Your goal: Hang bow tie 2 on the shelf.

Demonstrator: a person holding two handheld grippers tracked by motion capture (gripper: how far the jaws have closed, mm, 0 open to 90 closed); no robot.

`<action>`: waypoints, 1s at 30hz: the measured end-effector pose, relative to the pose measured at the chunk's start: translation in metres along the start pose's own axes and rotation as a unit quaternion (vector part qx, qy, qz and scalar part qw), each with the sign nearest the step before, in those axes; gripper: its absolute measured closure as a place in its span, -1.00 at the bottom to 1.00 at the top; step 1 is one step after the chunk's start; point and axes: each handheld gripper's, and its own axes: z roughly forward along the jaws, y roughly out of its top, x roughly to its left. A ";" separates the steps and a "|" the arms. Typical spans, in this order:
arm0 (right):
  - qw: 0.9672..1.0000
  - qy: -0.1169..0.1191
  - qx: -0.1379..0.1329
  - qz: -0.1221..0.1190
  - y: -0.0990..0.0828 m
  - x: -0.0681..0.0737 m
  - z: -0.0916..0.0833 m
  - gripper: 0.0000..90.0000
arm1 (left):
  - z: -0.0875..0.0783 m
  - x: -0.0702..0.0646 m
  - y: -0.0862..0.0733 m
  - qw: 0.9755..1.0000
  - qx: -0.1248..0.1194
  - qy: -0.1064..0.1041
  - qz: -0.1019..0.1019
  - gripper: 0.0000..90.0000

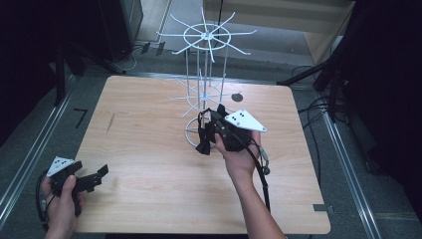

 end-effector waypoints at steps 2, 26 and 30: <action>1.000 0.001 0.002 0.003 -0.002 -0.002 0.000 0.96 | 0.000 0.000 0.000 1.000 0.000 0.000 0.000 -1.00; 0.999 0.017 0.018 0.020 -0.035 -0.028 -0.019 -0.14 | 0.000 -0.001 0.000 1.000 -0.001 0.001 0.003 -1.00; 0.999 0.020 0.024 0.025 -0.040 -0.030 -0.024 -0.43 | 0.000 -0.001 0.000 1.000 0.000 0.001 0.003 -1.00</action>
